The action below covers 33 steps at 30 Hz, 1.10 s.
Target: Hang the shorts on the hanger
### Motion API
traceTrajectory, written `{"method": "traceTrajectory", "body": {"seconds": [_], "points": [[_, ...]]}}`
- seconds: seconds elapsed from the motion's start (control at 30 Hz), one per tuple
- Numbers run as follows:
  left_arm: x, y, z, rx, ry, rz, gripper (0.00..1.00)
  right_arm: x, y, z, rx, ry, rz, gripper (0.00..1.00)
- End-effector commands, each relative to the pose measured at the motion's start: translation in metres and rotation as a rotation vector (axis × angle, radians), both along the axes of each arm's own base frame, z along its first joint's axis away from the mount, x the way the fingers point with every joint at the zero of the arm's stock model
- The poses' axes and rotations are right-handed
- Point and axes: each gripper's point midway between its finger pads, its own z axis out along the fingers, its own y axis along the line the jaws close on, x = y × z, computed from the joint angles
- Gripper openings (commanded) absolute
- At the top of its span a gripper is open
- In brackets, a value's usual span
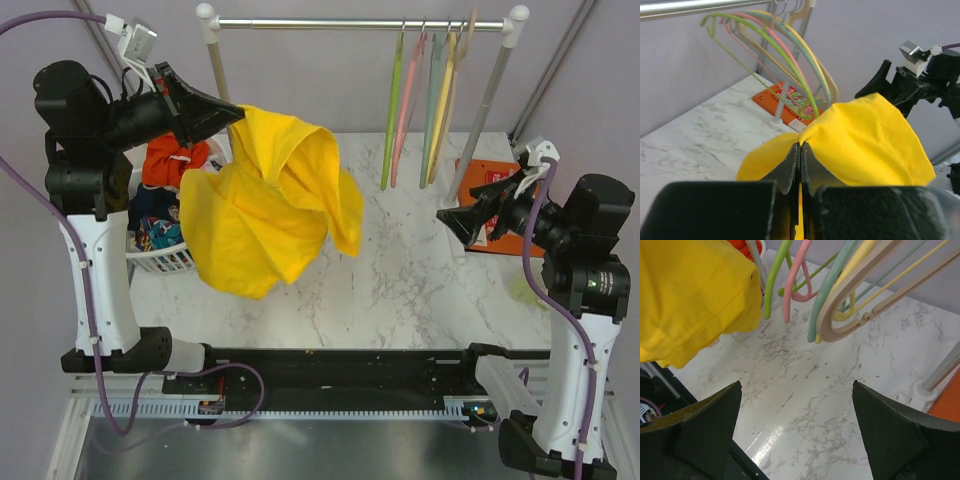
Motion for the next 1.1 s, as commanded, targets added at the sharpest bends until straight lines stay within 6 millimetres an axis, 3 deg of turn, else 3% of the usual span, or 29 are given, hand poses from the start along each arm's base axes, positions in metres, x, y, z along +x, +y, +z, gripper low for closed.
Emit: {"method": "traceTrajectory", "body": {"seconds": [0.0,0.03,0.1,0.17,0.33,0.5,0.53,0.57,0.6,0.63,0.67,0.73,0.87,0.9,0.97,1.0,1.07], "points": [[-0.018,-0.025,0.016,-0.060,0.014,-0.208,0.02,-0.022,0.015,-0.001,-0.012,-0.044,0.123,0.98],[-0.028,-0.033,0.027,-0.062,-0.015,-0.242,0.02,-0.022,0.016,-0.004,-0.011,-0.036,0.124,0.98],[-0.024,-0.045,0.034,-0.079,-0.013,-0.283,0.02,-0.024,0.016,-0.006,-0.009,-0.032,0.124,0.98],[-0.034,-0.060,0.045,-0.091,-0.057,-0.330,0.02,-0.024,0.015,-0.011,-0.001,-0.008,0.119,0.98],[-0.041,-0.085,0.053,-0.125,-0.071,-0.437,0.02,-0.027,0.011,-0.026,-0.009,0.019,0.072,0.98],[-0.053,-0.085,0.063,-0.159,-0.100,-0.495,0.02,-0.029,0.009,-0.041,-0.004,0.049,0.053,0.98],[-0.040,-0.082,0.049,-0.153,-0.048,-0.482,0.02,-0.029,0.010,-0.046,-0.001,0.063,0.060,0.98],[-0.047,-0.077,0.045,-0.131,-0.082,-0.506,0.02,-0.029,0.010,-0.049,-0.001,0.072,0.062,0.98],[-0.040,-0.073,0.035,-0.137,-0.024,-0.499,0.02,-0.030,0.010,-0.053,-0.003,0.078,0.070,0.98],[-0.013,-0.062,0.008,-0.150,0.072,-0.444,0.02,-0.031,0.011,-0.060,-0.006,0.096,0.077,0.98],[-0.013,-0.054,0.008,-0.151,0.015,-0.438,0.02,-0.031,0.012,-0.063,-0.004,0.106,0.087,0.98],[-0.004,-0.047,-0.002,-0.194,0.106,-0.435,0.02,-0.031,0.012,-0.073,0.001,0.136,0.100,0.98],[-0.009,-0.057,0.016,-0.220,0.070,-0.443,0.02,-0.032,0.016,-0.079,0.018,0.158,0.134,0.98],[0.000,-0.059,0.008,-0.210,0.101,-0.427,0.02,-0.031,0.016,-0.080,0.017,0.163,0.130,0.98],[0.016,-0.057,-0.020,-0.155,0.124,-0.408,0.02,-0.030,0.014,-0.077,0.010,0.155,0.120,0.98],[0.026,-0.052,-0.045,-0.146,0.238,-0.378,0.02,-0.030,0.014,-0.077,0.006,0.154,0.115,0.98],[0.056,-0.023,-0.094,-0.143,0.350,-0.272,0.02,-0.032,0.014,-0.079,0.004,0.156,0.116,0.98]]}}
